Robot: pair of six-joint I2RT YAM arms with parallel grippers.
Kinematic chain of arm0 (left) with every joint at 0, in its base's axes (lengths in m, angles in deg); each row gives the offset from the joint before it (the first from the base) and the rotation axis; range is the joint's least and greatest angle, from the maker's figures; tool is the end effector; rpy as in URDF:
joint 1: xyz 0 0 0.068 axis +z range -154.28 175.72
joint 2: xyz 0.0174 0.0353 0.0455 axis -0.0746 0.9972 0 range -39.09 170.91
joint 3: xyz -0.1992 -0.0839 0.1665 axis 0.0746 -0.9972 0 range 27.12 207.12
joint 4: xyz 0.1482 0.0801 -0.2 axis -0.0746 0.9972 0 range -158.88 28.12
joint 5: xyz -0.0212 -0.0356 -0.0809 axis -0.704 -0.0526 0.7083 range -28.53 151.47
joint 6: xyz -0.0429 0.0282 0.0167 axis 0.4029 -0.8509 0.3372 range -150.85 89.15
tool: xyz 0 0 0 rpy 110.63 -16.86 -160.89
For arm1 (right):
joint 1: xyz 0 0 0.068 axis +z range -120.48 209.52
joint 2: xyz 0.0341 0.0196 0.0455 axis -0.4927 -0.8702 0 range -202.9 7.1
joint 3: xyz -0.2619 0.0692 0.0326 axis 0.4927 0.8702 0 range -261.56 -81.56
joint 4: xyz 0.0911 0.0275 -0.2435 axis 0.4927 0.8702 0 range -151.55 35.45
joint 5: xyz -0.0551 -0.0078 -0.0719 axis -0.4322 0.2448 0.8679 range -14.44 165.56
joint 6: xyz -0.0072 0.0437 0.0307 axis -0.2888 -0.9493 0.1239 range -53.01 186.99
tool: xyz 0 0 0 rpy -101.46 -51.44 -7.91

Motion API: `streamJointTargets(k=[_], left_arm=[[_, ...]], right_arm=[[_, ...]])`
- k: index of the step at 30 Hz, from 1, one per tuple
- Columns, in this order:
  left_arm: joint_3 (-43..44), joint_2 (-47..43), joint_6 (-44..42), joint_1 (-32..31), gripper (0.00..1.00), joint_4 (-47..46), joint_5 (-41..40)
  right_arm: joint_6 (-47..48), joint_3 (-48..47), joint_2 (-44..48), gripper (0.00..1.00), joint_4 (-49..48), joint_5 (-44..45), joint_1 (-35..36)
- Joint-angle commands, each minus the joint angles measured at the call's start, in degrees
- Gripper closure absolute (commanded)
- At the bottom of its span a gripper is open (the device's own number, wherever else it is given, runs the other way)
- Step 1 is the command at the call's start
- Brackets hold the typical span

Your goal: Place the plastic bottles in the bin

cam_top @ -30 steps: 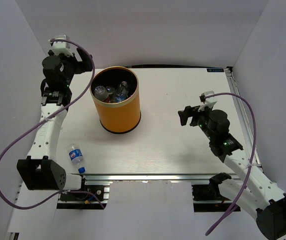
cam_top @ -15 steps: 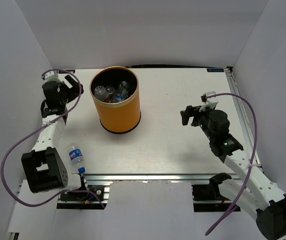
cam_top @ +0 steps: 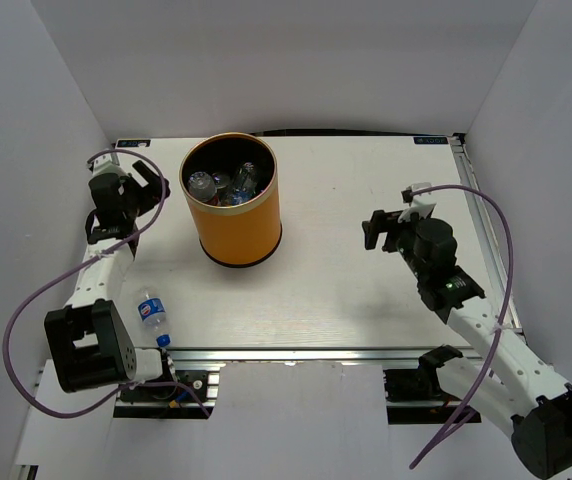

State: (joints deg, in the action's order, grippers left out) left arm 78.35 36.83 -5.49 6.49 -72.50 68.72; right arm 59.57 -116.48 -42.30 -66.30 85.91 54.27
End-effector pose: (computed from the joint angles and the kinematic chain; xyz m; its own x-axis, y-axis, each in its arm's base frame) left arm 0.3009 0.0527 0.2824 -0.2895 -0.4875 -0.8237 -0.2142 0.8717 -0.4406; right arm 0.1914 0.0811 0.2924 -0.1848 0.0549 -0.9812 -0.2290 0.9685 0.0973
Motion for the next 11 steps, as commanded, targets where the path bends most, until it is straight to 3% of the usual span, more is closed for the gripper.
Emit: streamJointTargets(k=[1,11], left_arm=[[-0.07,-3.41,0.21,-0.04,0.02,-1.22,-0.48],[0.28,-4.29,0.21,0.05,0.02,-0.51,-0.39]], right_arm=[[-0.14,0.2,1.24,0.11,-3.86,0.2,-0.23],[-0.05,0.38,1.24,0.1,-3.86,0.2,-0.23]])
